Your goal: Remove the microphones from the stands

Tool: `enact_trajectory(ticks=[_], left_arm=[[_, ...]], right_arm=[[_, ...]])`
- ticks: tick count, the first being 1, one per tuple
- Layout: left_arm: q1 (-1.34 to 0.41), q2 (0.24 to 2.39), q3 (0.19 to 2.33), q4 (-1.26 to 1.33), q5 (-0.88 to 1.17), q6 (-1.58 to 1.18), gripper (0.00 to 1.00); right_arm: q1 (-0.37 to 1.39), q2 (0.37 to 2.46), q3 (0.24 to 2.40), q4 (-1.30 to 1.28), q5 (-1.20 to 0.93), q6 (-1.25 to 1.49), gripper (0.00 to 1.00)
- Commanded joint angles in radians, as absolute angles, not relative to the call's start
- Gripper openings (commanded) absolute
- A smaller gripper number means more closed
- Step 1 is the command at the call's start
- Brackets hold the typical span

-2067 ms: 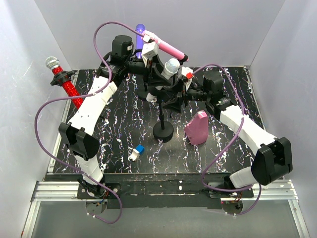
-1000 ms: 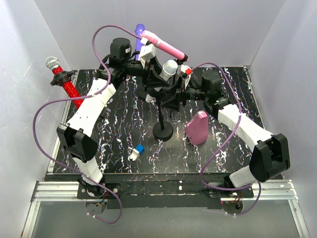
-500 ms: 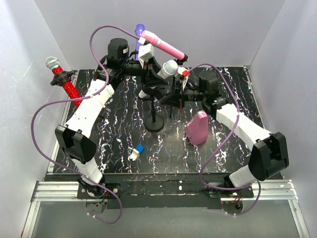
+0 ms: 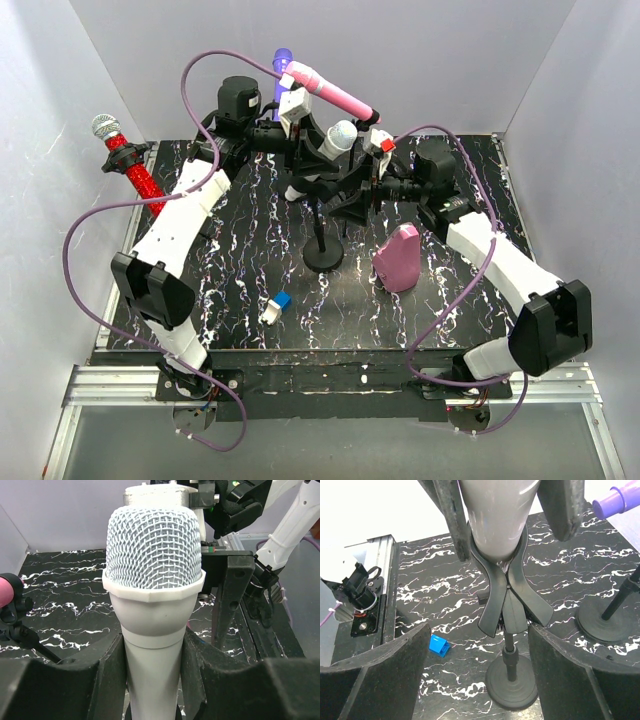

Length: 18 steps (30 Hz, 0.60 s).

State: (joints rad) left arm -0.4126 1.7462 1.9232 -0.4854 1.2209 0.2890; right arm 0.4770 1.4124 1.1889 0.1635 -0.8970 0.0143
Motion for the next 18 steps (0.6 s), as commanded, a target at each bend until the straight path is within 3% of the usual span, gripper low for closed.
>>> enact_trajectory(ticks=[1, 9, 18], left_arm=[[-0.41, 1.7, 1.931, -0.449, 1.278, 0.291, 0.0], [-0.41, 1.709, 1.953, -0.482, 1.284, 0.296, 0.0], [-0.4, 1.7, 1.944, -0.497, 1.229, 0.324, 0.0]], right_arm=[[0.476, 1.413, 1.247, 0.198, -0.919, -0.018, 0.86], [0.472, 1.488, 1.308, 0.226, -0.868, -0.032, 0.86], [0.462, 1.368, 1.284, 0.141, -0.813, -0.152, 0.86]])
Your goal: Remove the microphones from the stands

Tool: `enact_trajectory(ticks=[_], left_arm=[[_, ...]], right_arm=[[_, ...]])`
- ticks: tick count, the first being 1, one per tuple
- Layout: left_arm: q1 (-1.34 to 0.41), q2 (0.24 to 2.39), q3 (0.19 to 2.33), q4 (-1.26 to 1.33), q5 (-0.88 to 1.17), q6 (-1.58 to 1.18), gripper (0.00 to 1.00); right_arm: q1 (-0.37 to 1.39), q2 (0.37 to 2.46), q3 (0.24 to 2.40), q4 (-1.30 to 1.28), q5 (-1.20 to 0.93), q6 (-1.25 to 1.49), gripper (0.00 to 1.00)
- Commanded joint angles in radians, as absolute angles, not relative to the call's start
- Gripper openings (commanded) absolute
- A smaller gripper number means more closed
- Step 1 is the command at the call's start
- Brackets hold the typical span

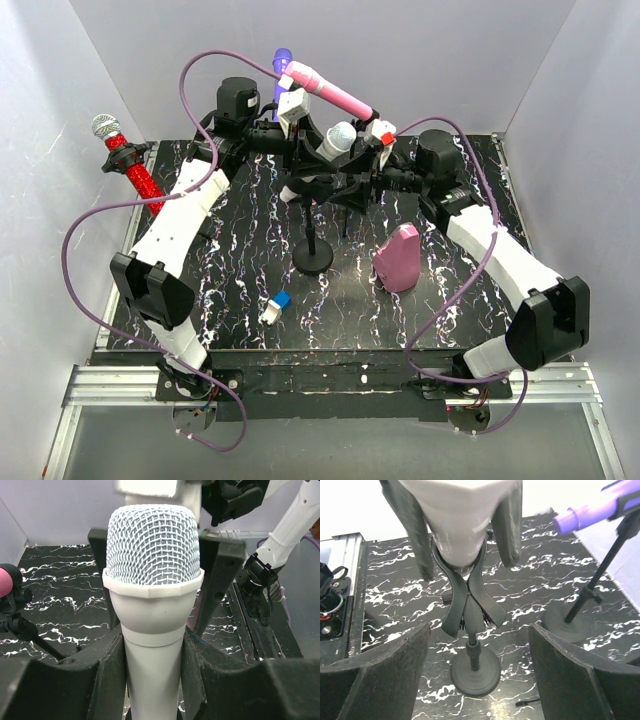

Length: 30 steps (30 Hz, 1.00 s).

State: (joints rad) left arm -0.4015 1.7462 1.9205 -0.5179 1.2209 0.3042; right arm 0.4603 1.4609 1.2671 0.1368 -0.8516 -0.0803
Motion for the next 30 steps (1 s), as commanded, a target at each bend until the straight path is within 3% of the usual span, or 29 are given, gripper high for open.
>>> enact_trajectory(ticks=[1, 10, 18, 27, 30], left_arm=[[-0.396, 1.703, 1.95, -0.492, 1.239, 0.321, 0.0], [-0.393, 1.723, 1.954, -0.457, 1.318, 0.288, 0.0], [-0.393, 1.716, 1.948, -0.459, 1.319, 0.284, 0.0], [-0.387, 1.726, 1.959, -0.466, 1.308, 0.291, 0.0], [-0.382, 1.73, 1.97, -0.472, 1.308, 0.293, 0.0]], right_arm=[[0.457, 1.362, 1.275, 0.138, -0.819, -0.164, 0.87], [0.462, 1.483, 1.333, 0.187, -0.956, -0.051, 0.92], [0.489, 1.552, 1.361, 0.27, -0.937, 0.028, 0.92], [0.505, 1.543, 1.322, 0.291, -0.976, 0.034, 0.81], [0.506, 1.545, 1.316, 0.282, -0.989, 0.032, 0.65]])
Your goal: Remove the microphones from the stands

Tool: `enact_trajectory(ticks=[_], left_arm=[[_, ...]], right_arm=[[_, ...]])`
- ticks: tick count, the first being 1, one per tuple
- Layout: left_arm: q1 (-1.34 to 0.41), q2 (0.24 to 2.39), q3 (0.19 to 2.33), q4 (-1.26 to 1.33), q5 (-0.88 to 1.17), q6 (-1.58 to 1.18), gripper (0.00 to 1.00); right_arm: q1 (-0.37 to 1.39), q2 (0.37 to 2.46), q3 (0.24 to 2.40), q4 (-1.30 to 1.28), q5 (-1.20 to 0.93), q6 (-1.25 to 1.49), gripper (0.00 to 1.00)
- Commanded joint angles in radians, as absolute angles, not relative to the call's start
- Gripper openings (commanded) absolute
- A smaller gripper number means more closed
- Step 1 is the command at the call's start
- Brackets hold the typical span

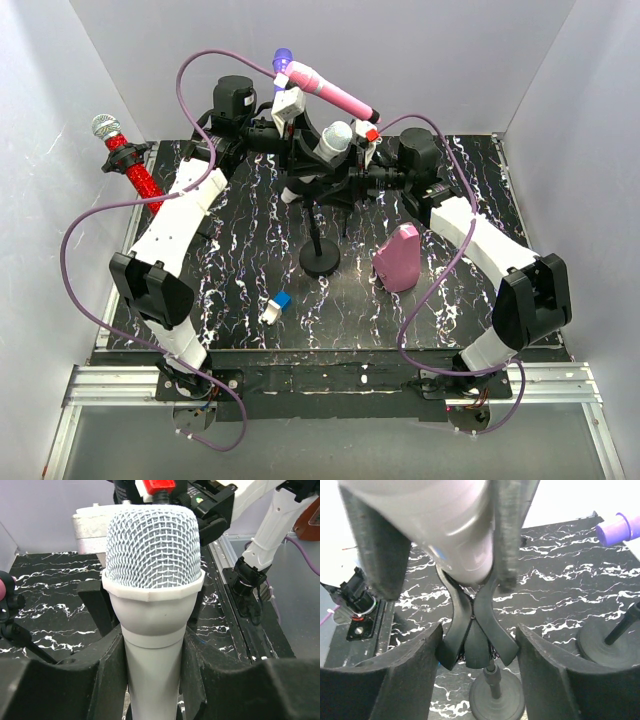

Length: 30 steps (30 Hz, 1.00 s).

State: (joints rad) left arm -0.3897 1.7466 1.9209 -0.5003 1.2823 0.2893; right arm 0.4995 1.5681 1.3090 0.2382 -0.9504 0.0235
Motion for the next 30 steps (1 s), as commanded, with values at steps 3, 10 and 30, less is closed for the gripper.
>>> enact_trajectory(ticks=[3, 10, 30], left_arm=[[-0.379, 1.738, 1.98, -0.476, 1.307, 0.295, 0.0], [-0.377, 1.741, 1.996, -0.469, 1.296, 0.29, 0.0], [-0.377, 1.876, 2.473, -0.457, 1.128, 0.17, 0.0]], right_arm=[[0.508, 1.548, 1.318, 0.253, -0.999, 0.012, 0.39], [0.506, 1.531, 1.296, 0.209, -0.979, -0.034, 0.01], [0.506, 1.505, 1.288, 0.173, -0.916, -0.026, 0.45]])
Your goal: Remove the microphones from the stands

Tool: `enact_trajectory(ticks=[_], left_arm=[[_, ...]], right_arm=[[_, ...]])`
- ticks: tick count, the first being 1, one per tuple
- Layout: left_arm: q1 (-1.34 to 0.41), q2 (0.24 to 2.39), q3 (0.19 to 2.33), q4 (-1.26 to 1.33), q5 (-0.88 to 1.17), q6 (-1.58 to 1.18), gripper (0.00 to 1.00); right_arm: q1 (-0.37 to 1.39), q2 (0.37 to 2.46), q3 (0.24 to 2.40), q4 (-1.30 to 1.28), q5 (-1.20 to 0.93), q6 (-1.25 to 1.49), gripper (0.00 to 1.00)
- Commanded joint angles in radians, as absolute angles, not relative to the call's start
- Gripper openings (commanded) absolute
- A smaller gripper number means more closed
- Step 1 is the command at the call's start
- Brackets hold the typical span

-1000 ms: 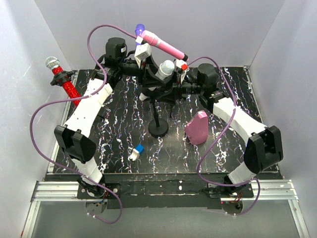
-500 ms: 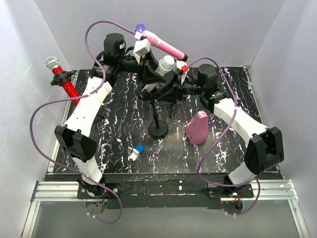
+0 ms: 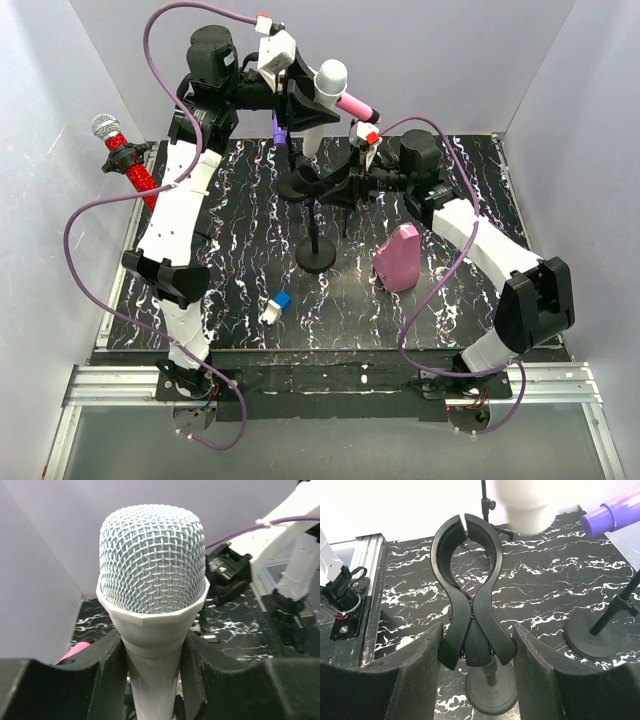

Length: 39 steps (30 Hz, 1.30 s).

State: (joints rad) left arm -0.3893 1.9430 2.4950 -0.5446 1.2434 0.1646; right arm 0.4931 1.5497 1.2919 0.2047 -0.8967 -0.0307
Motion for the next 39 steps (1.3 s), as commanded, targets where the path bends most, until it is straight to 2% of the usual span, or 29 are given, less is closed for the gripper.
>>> enact_trajectory(ticks=[1, 2, 4, 10, 17, 19, 25, 32, 39], left_arm=[[-0.377, 1.859, 2.452, -0.453, 1.102, 0.17, 0.0], [-0.377, 1.844, 2.433, -0.443, 1.062, 0.152, 0.0], [-0.377, 1.806, 2.395, -0.413, 0.97, 0.121, 0.0], [-0.377, 1.703, 2.235, -0.327, 0.544, -0.06, 0.0], [-0.377, 1.67, 2.158, -0.311, 0.305, -0.227, 0.0], [-0.377, 1.674, 2.161, -0.314, 0.287, -0.245, 0.0], [-0.38, 1.671, 2.157, -0.322, 0.299, -0.282, 0.0], [-0.383, 1.655, 2.148, -0.328, 0.353, -0.287, 0.0], [-0.388, 1.651, 2.135, -0.364, 0.455, -0.307, 0.0]], right_arm=[[0.506, 1.494, 1.301, 0.16, -0.908, -0.026, 0.61], [0.508, 1.485, 1.318, 0.143, -0.904, -0.028, 0.79], [0.505, 1.457, 1.354, 0.101, -0.879, -0.034, 0.82], [0.505, 1.397, 1.471, 0.071, -0.799, 0.067, 0.86], [0.534, 1.503, 1.681, 0.08, -0.565, 0.149, 0.87], [0.554, 1.54, 1.727, 0.1, -0.482, 0.15, 0.88], [0.626, 1.644, 1.856, 0.126, -0.41, 0.132, 0.89], [0.69, 1.678, 1.884, 0.181, -0.112, 0.048, 0.85], [0.693, 1.695, 1.882, 0.207, -0.13, 0.028, 0.81]])
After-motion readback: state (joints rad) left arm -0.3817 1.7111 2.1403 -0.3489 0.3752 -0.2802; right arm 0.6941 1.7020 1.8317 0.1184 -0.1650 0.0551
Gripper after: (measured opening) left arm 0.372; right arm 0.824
